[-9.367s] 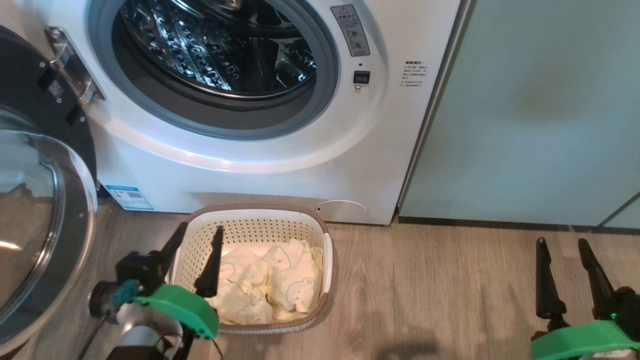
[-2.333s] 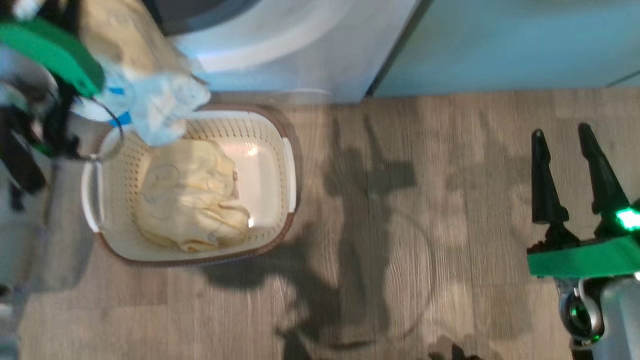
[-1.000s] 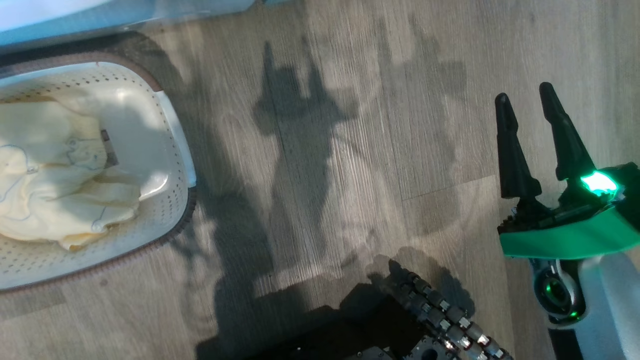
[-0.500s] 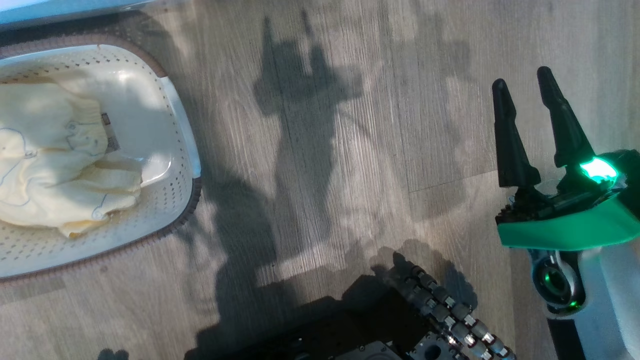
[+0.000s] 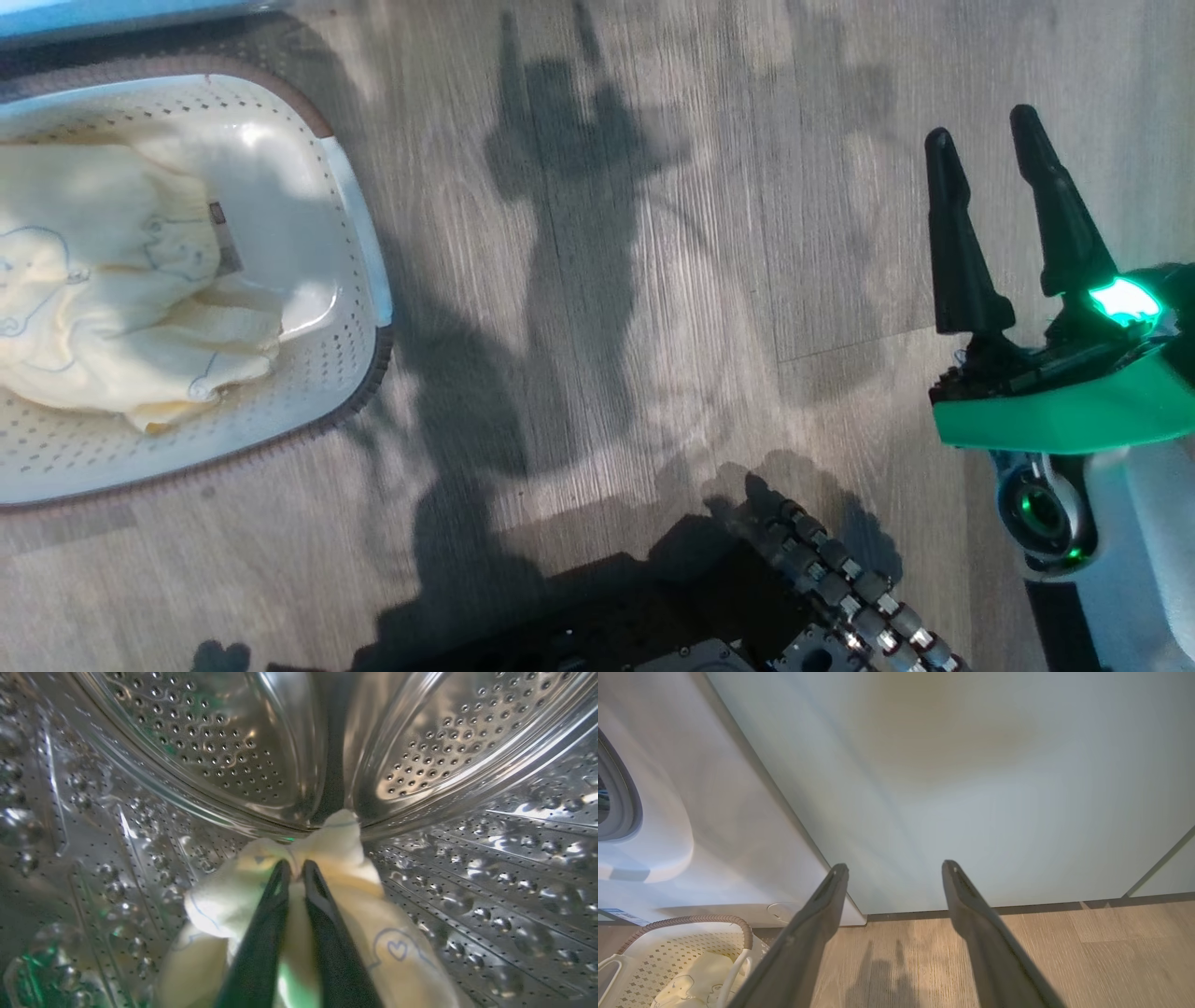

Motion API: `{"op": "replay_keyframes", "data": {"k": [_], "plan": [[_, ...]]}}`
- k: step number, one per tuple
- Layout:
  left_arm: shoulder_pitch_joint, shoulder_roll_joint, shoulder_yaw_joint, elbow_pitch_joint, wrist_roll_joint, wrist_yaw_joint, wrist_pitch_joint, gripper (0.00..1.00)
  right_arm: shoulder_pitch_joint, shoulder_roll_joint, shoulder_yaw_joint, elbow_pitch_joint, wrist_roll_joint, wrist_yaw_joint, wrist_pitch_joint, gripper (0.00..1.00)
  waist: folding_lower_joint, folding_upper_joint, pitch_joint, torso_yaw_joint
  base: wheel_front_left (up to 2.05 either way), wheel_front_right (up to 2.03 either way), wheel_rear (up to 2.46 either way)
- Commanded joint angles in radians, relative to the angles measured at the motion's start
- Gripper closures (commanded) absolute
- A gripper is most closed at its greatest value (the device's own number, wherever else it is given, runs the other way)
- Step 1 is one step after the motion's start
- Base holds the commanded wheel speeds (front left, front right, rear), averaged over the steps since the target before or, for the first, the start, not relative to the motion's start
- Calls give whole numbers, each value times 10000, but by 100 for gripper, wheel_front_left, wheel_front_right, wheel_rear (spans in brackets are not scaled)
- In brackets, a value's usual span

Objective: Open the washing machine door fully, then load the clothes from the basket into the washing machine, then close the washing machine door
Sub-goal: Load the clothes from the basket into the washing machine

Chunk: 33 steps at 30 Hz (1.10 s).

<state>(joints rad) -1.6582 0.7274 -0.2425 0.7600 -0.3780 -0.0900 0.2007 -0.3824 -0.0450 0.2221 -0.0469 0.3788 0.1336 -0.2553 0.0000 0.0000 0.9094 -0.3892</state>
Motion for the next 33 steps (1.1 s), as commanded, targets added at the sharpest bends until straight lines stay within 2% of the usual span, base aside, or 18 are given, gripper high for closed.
{"op": "replay_keyframes", "data": {"k": [1,17,28,33], "plan": [[292,346,185,-288,-54,119,-139,0,241,-53,10,-213,65,-29,-65,0,0,0,-107,65,0,0,0],[2077,-168,199,-914,-464,308,-1638,0,380,-53,-391,-96,-299,-29,-65,0,0,0,-855,688,0,0,0],[4325,-744,435,-2339,-975,999,-2443,0,624,-53,-742,41,-674,-29,-65,0,0,0,-1583,1232,0,0,0],[5976,-1041,581,-3549,-1155,1547,-2935,0,826,-53,-922,101,-860,-29,-65,0,0,0,-2070,1489,0,0,0]]}}
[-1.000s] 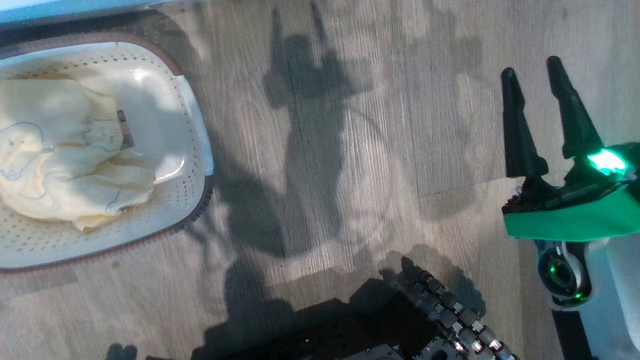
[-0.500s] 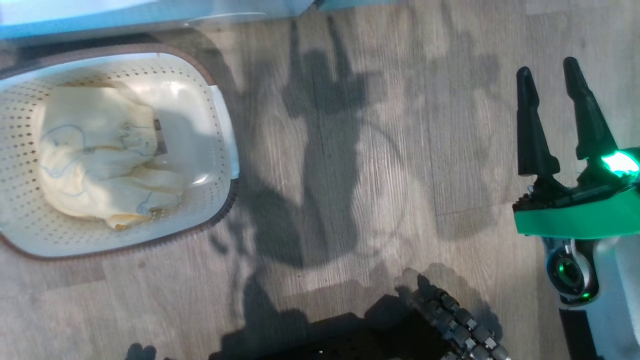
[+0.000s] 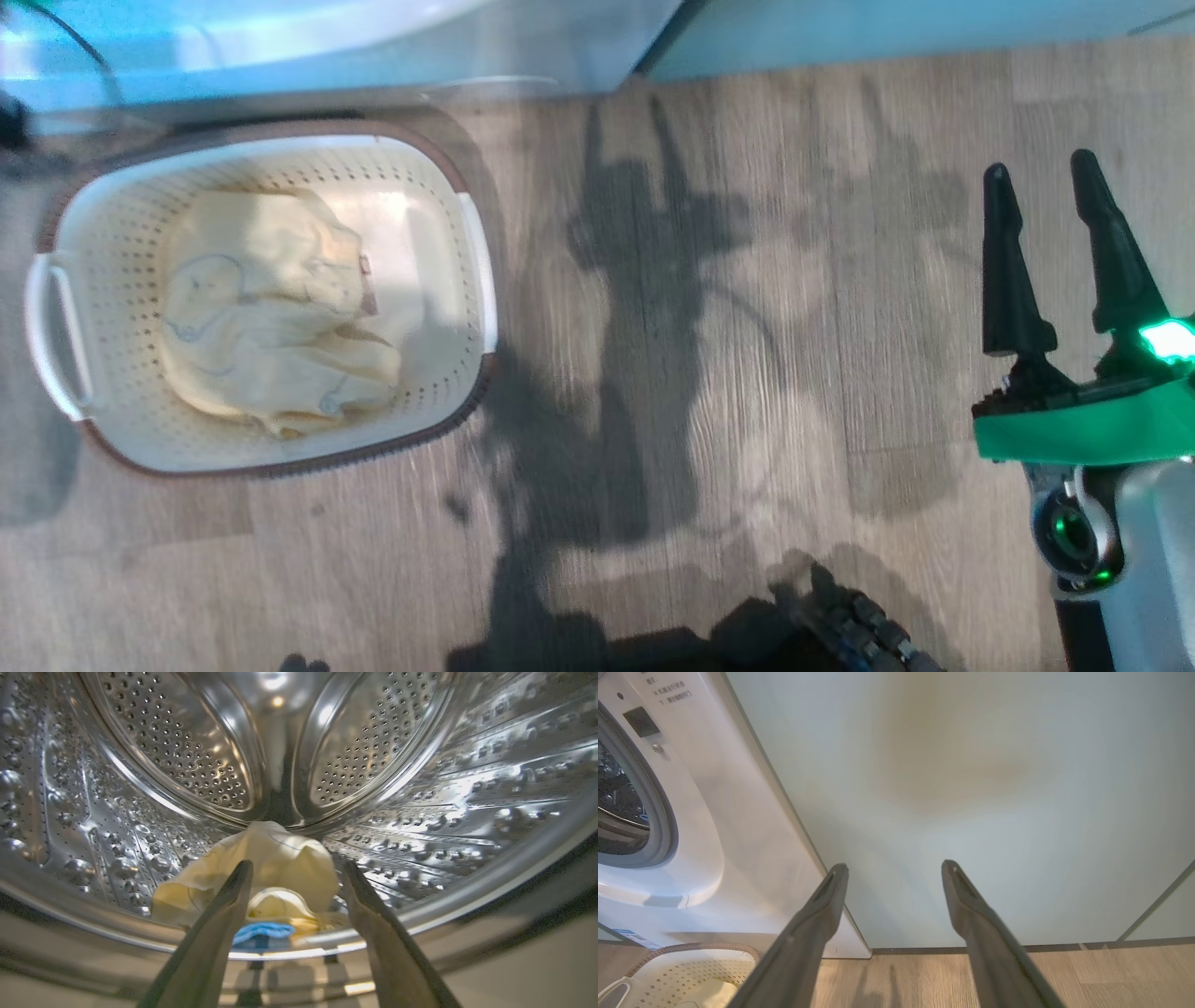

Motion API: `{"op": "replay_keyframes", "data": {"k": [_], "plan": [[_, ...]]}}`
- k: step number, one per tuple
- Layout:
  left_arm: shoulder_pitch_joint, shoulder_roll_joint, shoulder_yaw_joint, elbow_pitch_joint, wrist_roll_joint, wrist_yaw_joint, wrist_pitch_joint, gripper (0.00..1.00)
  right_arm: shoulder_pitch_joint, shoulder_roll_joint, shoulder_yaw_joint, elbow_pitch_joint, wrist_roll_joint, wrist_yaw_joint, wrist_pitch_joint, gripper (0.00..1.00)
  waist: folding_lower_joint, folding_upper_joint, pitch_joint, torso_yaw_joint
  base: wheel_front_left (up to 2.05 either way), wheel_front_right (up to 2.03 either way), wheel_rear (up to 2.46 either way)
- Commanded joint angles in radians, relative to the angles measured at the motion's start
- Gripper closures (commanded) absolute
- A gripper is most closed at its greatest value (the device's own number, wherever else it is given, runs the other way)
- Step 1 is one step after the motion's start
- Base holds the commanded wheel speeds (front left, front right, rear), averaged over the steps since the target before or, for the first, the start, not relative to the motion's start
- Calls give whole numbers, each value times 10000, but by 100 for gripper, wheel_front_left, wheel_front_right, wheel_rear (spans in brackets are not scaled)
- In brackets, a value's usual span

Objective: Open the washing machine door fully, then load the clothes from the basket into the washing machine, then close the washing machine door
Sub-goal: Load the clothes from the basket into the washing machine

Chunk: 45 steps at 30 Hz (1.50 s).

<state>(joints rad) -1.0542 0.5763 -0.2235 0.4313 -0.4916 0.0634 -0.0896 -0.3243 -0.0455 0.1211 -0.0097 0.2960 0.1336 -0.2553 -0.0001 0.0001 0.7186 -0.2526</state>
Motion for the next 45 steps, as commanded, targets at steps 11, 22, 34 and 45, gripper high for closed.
{"op": "replay_keyframes", "data": {"k": [11,22,34,45], "plan": [[4182,-147,399,-3548,204,1670,-909,0,844,-47,-440,-140,-459,-29,-65,0,1,-1,-1470,722,0,0,0],[6947,-624,472,-4848,186,2376,-1463,0,1353,-47,-882,114,-947,-29,-65,0,1,-1,-2747,1341,0,0,0],[8891,-1281,607,-4498,261,1819,-1715,0,2181,-231,-858,706,-1084,-29,-65,0,1,-1,-4538,1983,0,0,0],[9992,-1800,1001,-4401,629,1130,-1720,0,2805,-283,-654,919,-1053,-29,-65,0,1,-1,-5723,2003,0,0,0]]}}
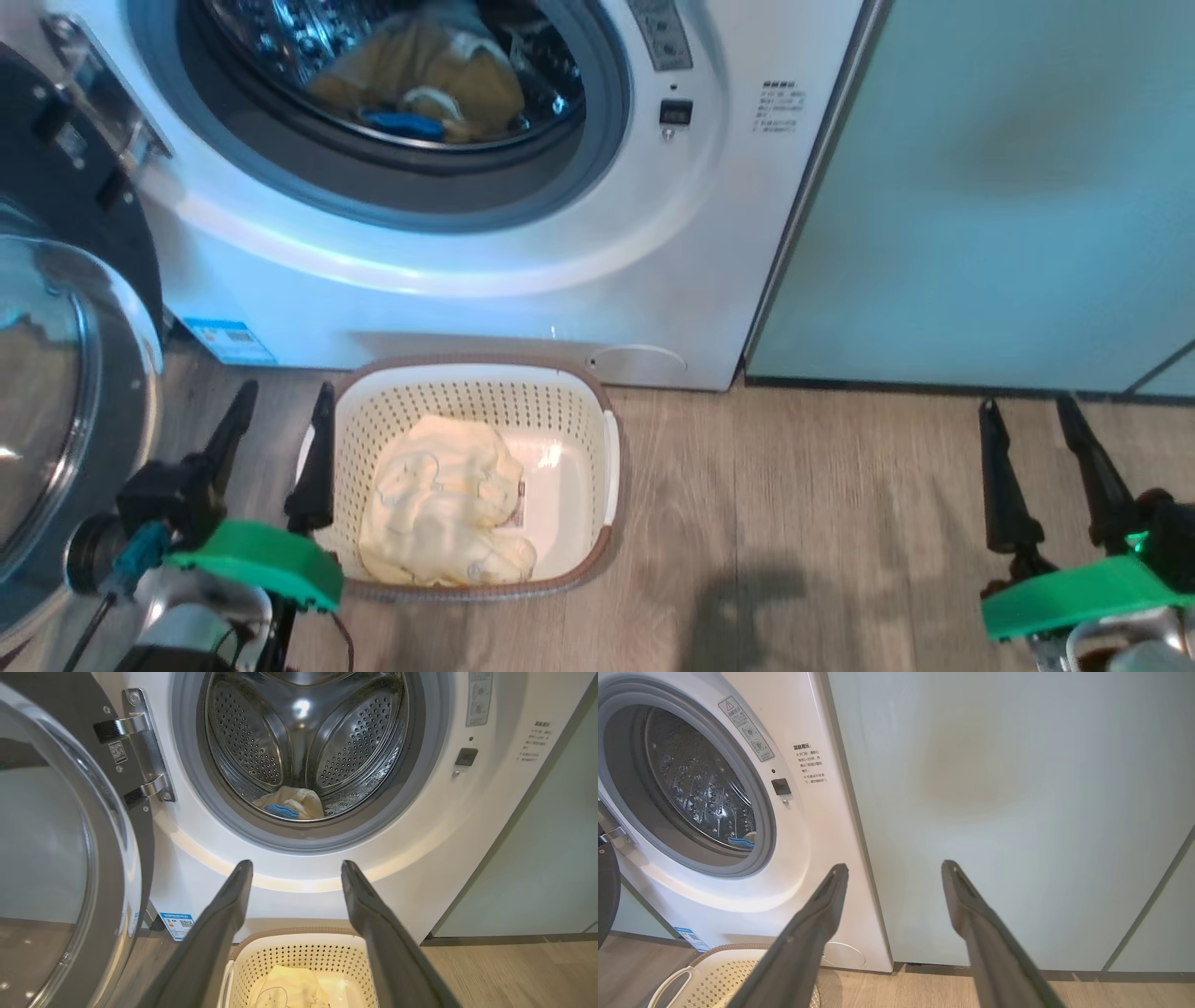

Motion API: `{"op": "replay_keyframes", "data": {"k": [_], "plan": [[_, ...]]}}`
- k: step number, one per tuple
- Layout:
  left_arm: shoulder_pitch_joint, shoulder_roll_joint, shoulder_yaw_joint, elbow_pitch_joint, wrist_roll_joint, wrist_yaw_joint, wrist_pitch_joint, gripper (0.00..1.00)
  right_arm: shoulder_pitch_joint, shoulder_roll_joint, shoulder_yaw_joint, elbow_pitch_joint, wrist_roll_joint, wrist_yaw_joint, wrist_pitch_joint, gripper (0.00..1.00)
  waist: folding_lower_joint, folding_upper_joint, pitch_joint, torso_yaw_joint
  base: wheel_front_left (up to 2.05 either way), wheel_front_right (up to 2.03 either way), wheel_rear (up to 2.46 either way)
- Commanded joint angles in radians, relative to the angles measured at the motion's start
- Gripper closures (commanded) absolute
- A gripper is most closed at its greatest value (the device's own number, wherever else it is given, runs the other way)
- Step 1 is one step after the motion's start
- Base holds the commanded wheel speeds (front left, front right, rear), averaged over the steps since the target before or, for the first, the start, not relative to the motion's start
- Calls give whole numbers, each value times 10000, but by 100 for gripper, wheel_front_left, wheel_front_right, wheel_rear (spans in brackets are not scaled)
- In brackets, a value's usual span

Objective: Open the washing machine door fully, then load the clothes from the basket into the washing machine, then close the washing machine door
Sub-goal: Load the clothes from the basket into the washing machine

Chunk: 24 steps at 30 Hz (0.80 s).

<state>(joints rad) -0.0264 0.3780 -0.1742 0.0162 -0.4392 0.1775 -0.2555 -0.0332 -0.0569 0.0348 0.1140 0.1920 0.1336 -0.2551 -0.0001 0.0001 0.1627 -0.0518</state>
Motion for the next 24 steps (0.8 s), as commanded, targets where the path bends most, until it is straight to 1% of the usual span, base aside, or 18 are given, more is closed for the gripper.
{"op": "replay_keyframes", "data": {"k": [1,11,24], "plan": [[-191,153,529,-222,134,-58,-61,0,-27,-168,201,-333,-17,-29,-67,0,1,-1,-258,-11,0,0,0],[603,19,914,-279,289,-227,-62,0,487,-92,172,-418,15,-29,-67,0,1,-1,-858,-211,0,0,0],[726,-117,1003,-309,371,-315,-62,0,579,-76,211,-472,12,-29,-67,0,1,-1,-909,-261,0,0,0]]}}
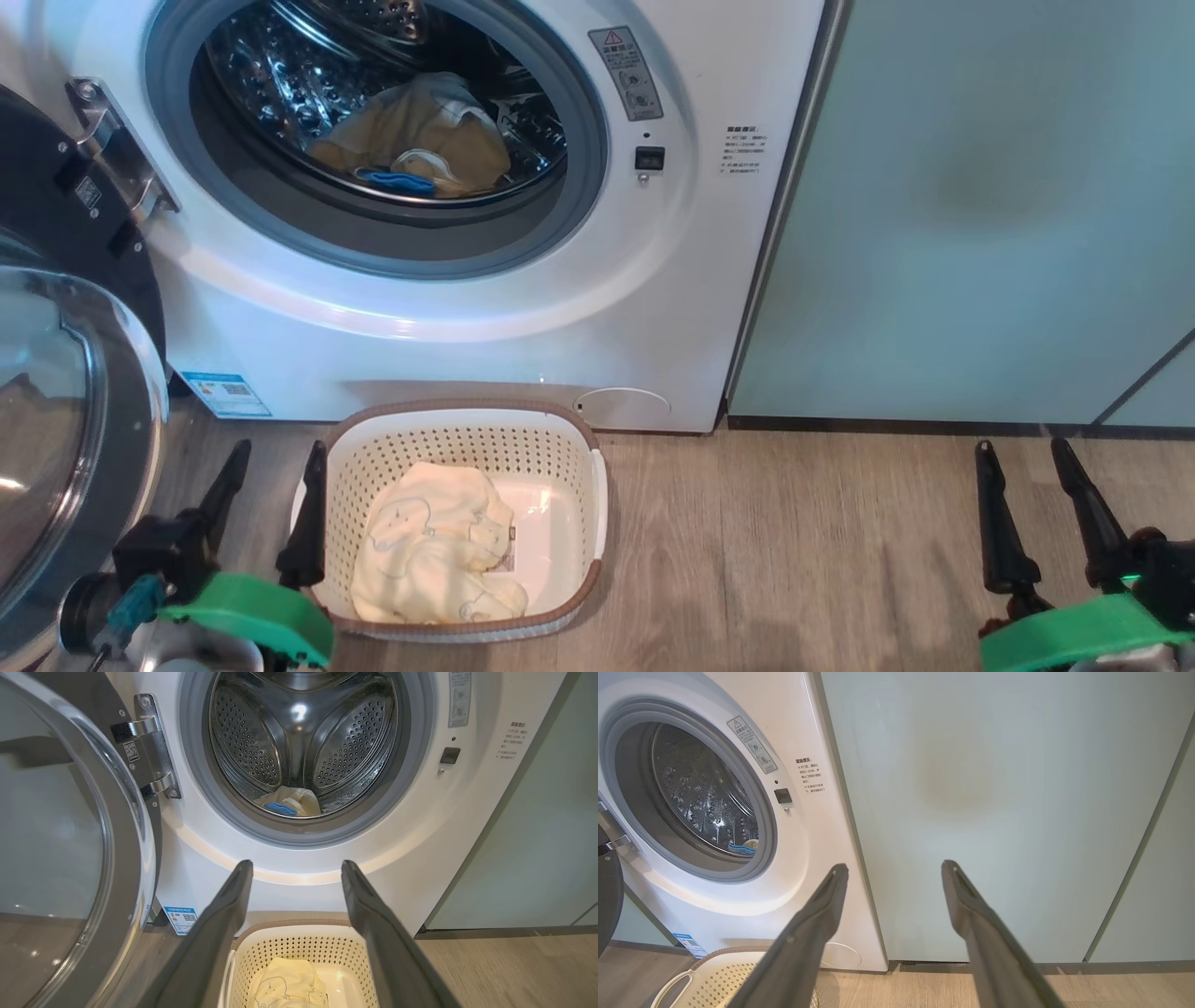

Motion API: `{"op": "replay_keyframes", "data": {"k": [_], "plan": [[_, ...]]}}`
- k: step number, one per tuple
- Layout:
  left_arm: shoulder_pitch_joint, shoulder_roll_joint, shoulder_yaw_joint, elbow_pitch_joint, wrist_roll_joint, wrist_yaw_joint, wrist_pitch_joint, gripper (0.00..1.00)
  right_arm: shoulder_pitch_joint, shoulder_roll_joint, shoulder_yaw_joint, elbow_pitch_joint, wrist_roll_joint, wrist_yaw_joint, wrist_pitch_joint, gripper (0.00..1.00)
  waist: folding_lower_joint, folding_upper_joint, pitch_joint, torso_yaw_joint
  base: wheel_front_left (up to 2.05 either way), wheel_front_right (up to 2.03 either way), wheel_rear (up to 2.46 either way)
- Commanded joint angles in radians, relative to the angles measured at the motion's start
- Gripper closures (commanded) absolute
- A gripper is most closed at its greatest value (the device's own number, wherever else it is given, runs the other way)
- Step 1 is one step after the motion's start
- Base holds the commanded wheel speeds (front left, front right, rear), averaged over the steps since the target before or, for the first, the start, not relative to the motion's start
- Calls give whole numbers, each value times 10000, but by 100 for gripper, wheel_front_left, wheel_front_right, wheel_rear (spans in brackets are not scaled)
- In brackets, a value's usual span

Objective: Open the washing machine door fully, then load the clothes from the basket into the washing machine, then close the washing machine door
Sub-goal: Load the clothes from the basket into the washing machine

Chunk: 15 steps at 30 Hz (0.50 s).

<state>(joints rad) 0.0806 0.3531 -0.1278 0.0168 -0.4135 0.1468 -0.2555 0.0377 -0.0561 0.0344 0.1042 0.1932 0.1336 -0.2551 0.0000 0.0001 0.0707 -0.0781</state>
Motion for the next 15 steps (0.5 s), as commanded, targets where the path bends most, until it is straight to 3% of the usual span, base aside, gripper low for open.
{"op": "replay_keyframes", "data": {"k": [1,15], "plan": [[-347,121,549,-326,125,-13,-62,0,-130,-83,217,-381,2,-29,-67,0,0,-1,23,-1,0,0,0],[-508,-61,529,-255,258,-251,-62,0,-207,-88,257,-429,23,-29,-67,0,0,-1,249,-52,0,0,0]]}}
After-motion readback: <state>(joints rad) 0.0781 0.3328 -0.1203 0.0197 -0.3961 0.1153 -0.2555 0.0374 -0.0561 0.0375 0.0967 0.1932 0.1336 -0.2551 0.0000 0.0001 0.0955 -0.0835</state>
